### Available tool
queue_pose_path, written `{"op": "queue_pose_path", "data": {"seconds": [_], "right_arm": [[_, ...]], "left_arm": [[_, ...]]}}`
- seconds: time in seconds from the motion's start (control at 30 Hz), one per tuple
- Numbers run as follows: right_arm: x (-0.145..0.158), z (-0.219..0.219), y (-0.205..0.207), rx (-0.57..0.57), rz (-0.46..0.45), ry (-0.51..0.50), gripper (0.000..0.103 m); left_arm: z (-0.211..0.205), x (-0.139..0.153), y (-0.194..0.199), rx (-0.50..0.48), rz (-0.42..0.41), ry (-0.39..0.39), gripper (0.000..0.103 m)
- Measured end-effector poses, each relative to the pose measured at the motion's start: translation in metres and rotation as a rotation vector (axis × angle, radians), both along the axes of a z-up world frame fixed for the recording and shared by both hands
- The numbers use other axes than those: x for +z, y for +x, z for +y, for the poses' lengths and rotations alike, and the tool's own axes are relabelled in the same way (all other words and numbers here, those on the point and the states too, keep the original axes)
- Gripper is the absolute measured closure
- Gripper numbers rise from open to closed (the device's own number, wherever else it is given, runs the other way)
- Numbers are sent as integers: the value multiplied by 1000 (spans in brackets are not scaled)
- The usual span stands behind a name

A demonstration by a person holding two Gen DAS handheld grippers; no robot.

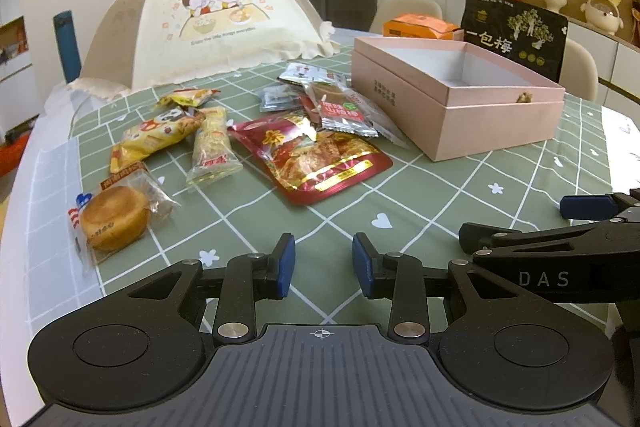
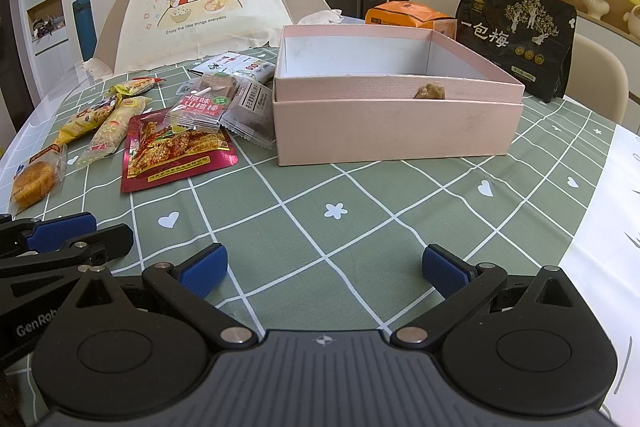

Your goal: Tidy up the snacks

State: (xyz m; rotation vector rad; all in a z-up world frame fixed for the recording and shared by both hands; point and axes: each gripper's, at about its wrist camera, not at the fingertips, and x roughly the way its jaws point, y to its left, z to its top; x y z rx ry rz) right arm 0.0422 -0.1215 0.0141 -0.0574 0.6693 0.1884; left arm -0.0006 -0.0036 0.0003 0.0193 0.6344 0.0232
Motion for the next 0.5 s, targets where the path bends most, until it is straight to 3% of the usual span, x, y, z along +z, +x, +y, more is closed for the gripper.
{"op": "queue_pose_path", "data": {"seconds": [0.5], "right_arm": [[0, 0, 0, 0, 0, -1, 0]], "left_arm": [[0, 0, 0, 1, 0, 0, 65]]}}
